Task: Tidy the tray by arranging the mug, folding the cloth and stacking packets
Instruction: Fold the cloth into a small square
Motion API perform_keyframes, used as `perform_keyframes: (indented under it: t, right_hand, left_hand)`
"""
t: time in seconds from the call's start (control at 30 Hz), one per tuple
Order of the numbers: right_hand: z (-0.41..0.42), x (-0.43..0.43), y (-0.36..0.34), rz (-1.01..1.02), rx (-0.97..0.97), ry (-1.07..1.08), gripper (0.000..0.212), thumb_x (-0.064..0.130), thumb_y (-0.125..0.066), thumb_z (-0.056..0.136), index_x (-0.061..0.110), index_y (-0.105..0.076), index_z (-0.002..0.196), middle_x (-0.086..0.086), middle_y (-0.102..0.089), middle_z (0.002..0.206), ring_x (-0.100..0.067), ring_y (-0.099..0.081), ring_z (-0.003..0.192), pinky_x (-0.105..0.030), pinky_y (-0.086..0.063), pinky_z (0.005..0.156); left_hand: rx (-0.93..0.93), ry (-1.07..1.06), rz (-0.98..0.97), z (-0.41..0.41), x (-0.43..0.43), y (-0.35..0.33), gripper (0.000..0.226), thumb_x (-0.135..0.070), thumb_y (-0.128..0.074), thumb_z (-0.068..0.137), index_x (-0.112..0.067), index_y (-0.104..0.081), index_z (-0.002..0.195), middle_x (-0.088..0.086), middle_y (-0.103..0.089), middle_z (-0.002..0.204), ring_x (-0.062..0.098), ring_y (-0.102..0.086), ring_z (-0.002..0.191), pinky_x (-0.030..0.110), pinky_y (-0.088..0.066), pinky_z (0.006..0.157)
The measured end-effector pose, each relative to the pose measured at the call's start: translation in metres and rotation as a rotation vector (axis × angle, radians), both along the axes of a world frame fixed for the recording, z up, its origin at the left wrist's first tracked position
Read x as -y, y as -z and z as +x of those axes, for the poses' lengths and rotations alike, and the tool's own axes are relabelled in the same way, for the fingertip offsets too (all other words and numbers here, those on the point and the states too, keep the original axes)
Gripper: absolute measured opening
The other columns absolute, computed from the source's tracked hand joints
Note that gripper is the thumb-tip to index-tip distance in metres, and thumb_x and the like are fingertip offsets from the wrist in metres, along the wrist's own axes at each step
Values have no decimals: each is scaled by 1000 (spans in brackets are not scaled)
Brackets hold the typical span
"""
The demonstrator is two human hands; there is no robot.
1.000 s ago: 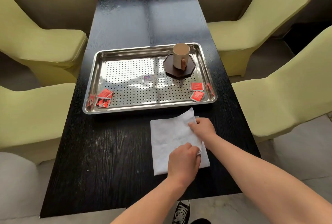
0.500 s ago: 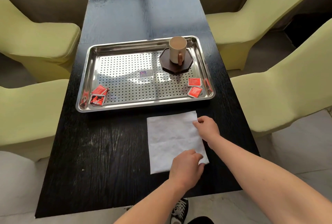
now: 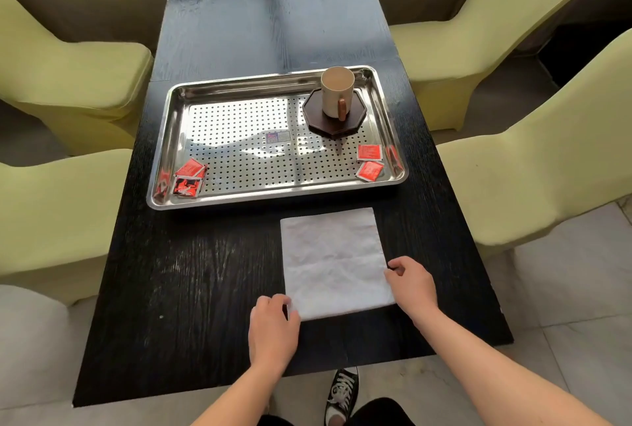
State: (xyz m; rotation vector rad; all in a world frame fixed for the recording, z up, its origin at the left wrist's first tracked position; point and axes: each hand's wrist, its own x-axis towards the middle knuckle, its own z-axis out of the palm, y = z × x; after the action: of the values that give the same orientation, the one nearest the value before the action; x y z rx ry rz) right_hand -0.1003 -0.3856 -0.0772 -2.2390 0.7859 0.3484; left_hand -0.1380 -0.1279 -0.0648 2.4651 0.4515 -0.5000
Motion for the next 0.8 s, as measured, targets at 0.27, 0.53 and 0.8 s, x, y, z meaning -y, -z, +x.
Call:
perform_keyframes:
  t: [0.27,0.53,0.8]
  right_hand:
    - [-5,-10,-8,-95,-82,-42,18,28,-60,95,20,-65,110,1,-66,101,-18,-59,90,-33,-50,76]
    - [-24,-18,-11,-8,-156,116,26,30,-65,91,22,-57,114,3,-65,92,-21,-71,74,-44,-60,79]
    - [-53,-30,-13,283,-167,231,27,25,-70,90,18,-55,111,-10,-69,85,-24,-64,65,-37,-59,57]
  left_hand:
    - [-93,-256,-220,9,4,2,45,-25,-65,92,-17,-53,135,-3,-63,103,15,-58,92,31,-45,80]
    - [-249,-495,-548,10,-3,6,18,-15,-63,94,-9,-62,77,7,-64,75,24,-63,72,38,-54,66]
    - [-319,-550,-686,-12,-26,1,9,-9,-59,97,-3,-65,100,13,-78,83,21,-72,69,27,-54,53]
